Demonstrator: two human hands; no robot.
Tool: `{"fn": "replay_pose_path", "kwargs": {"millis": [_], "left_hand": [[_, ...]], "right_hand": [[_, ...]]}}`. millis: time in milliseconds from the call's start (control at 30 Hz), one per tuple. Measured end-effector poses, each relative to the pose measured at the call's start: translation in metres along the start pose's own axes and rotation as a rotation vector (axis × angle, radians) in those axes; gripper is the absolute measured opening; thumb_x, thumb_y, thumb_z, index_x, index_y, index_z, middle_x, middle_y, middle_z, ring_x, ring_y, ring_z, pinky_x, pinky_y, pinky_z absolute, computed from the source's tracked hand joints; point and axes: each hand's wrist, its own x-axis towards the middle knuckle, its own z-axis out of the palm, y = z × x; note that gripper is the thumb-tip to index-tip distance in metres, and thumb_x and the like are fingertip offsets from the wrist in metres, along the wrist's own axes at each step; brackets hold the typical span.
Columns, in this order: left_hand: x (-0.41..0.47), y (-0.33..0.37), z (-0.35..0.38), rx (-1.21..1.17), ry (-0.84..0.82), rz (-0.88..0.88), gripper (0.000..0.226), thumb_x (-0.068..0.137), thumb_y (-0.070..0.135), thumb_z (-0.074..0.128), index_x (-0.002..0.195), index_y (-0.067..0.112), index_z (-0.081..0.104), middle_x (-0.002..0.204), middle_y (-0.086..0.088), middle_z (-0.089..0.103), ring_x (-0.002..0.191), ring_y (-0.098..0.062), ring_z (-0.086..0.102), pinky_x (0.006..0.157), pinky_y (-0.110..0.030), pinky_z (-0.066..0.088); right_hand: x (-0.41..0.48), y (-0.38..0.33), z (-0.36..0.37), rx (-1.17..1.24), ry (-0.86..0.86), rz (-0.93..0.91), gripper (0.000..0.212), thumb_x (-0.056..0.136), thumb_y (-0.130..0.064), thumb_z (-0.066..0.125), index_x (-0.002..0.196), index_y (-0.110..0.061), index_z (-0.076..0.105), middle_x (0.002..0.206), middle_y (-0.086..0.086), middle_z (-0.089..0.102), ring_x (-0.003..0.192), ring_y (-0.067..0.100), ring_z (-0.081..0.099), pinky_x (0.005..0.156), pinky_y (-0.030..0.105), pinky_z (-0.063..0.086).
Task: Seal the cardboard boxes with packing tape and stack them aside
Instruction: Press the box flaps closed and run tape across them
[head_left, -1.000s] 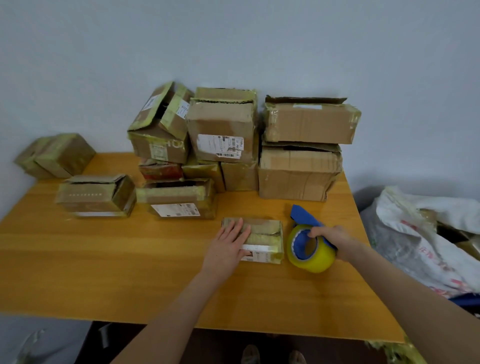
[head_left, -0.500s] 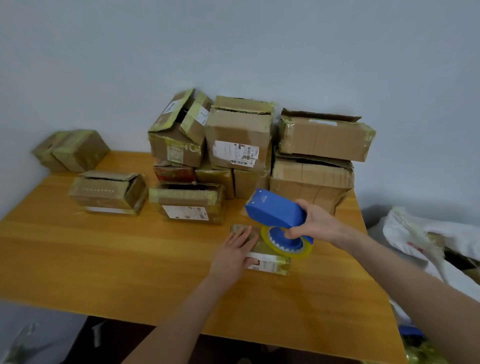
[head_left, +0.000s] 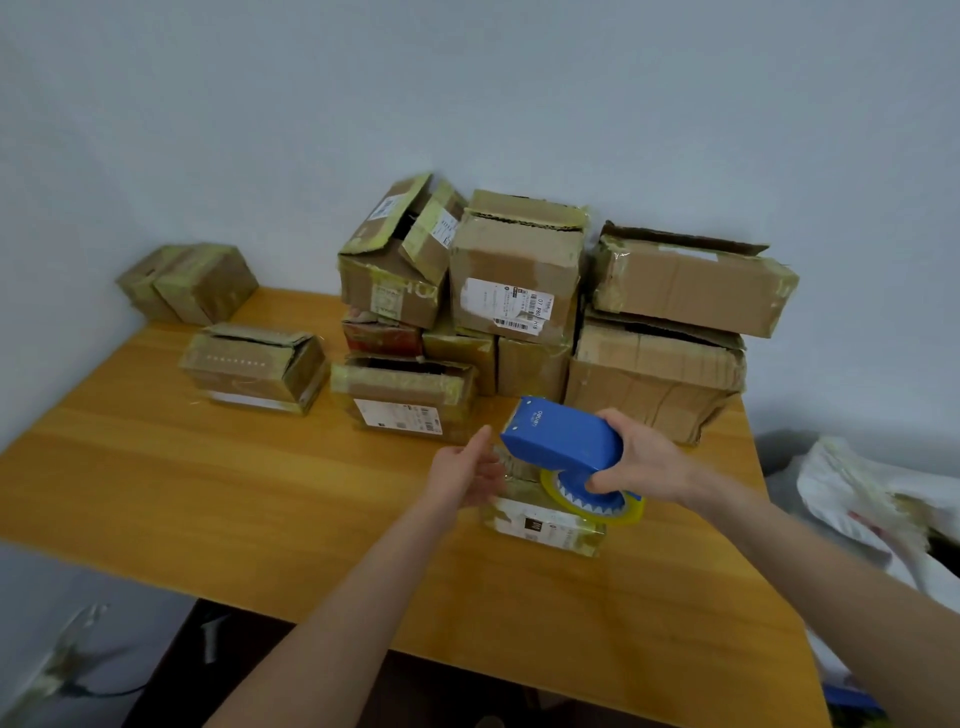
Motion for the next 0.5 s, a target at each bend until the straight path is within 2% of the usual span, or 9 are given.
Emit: {"fn": "replay_pose_path", "kwargs": {"millis": [133, 233, 333, 433, 500], "left_hand": [[-0.001, 0.007, 0.005, 0.018, -0.056, -0.090, 0.053, 0.088, 0.054, 0.057, 0.097, 0.004, 0.070, 0.093, -0.009, 0.073, 0.060, -0.015, 0.059, 0.049, -0.022, 0.042], [0.000, 0.010, 0.005, -0.053, -0.077, -0.094, 0.031, 0.091, 0.034, 0.063, 0.097, 0.005, 0.068, 0.080, -0.005, 0.071, 0.052, -0.009, 0.045, 0.042, -0.017, 0.031], [0.004, 0.011, 0.002, -0.074, -0.034, -0.043, 0.016, 0.091, 0.018, 0.064, 0.101, 0.006, 0.064, 0.076, -0.003, 0.068, 0.051, -0.007, 0.041, 0.040, -0.015, 0.028], [0.006, 0.012, -0.005, -0.094, -0.031, -0.024, 0.019, 0.091, 0.022, 0.064, 0.103, 0.006, 0.066, 0.078, -0.002, 0.070, 0.052, -0.006, 0.043, 0.041, -0.015, 0.030], [0.006, 0.012, -0.008, -0.090, -0.040, -0.041, 0.028, 0.093, 0.032, 0.060, 0.103, 0.006, 0.066, 0.081, -0.002, 0.072, 0.052, -0.007, 0.044, 0.041, -0.015, 0.030]], "right_hand": [[0.000, 0.001, 0.000, 0.001, -0.001, 0.003, 0.057, 0.073, -0.012, 0.078, 0.117, -0.025, 0.044, 0.102, -0.004, 0.054, 0.085, 0.007, 0.056, 0.060, 0.016, 0.043], [0.000, 0.001, 0.000, -0.010, -0.013, 0.000, 0.058, 0.073, -0.014, 0.078, 0.117, -0.026, 0.043, 0.102, -0.004, 0.054, 0.086, 0.007, 0.056, 0.061, 0.016, 0.044], [0.000, 0.001, 0.000, -0.028, -0.012, -0.006, 0.059, 0.072, -0.015, 0.079, 0.117, -0.027, 0.042, 0.103, -0.005, 0.053, 0.089, 0.010, 0.056, 0.063, 0.016, 0.045], [0.000, 0.001, -0.001, -0.030, -0.009, -0.005, 0.061, 0.072, -0.015, 0.079, 0.119, -0.027, 0.042, 0.105, -0.003, 0.054, 0.093, 0.015, 0.057, 0.067, 0.020, 0.049], [0.000, 0.001, -0.001, -0.033, -0.012, -0.007, 0.061, 0.072, -0.015, 0.079, 0.119, -0.027, 0.042, 0.105, -0.003, 0.053, 0.094, 0.015, 0.057, 0.069, 0.021, 0.050]]}}
